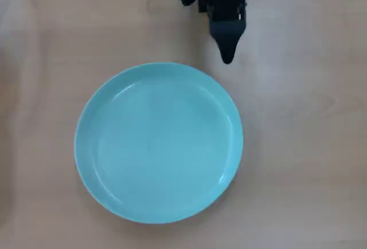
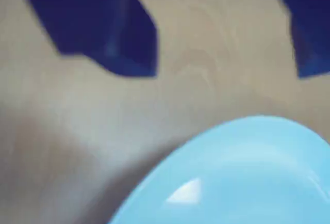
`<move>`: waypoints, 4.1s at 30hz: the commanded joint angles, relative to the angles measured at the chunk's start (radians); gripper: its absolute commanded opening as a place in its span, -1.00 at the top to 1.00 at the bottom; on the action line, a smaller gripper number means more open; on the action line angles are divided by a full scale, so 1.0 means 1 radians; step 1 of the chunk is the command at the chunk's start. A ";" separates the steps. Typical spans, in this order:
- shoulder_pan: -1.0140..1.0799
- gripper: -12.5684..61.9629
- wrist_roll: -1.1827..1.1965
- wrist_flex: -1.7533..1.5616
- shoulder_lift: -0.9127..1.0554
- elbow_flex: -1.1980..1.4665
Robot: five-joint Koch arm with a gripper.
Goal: Move the green bowl from right to left
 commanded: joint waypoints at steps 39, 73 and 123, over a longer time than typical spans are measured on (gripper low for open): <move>0.072 -0.09 0.321 0.615 -0.069 -0.730; 0.046 -0.07 0.709 0.637 -0.620 -0.615; 0.029 0.68 0.873 0.150 -0.746 -0.436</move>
